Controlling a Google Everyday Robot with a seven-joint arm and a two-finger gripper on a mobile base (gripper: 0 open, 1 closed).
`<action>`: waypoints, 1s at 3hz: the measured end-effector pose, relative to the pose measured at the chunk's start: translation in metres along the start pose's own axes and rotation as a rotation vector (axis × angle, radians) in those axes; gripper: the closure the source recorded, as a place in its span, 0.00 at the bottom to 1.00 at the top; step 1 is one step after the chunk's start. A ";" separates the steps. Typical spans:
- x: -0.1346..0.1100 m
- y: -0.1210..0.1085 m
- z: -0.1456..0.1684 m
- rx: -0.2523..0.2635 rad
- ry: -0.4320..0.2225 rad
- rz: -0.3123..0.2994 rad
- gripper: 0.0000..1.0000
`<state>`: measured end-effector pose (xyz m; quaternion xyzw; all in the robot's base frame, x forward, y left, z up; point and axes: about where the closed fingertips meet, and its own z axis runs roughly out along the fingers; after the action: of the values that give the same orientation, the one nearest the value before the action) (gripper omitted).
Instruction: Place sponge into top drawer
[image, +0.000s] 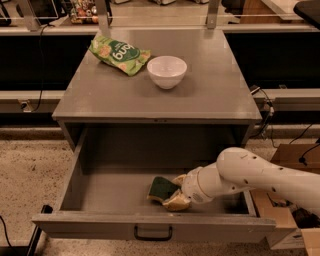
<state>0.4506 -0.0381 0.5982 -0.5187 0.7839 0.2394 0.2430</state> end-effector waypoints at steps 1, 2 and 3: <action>-0.001 0.000 -0.001 0.000 0.000 0.000 0.35; -0.002 0.002 0.000 -0.001 0.006 -0.008 0.04; -0.012 0.009 -0.005 0.023 0.061 -0.076 0.00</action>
Offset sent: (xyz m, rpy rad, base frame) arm 0.0000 0.0000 0.0008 0.0000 0.0000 0.0000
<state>0.4458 -0.0301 0.6106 -0.5522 0.7734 0.2051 0.2340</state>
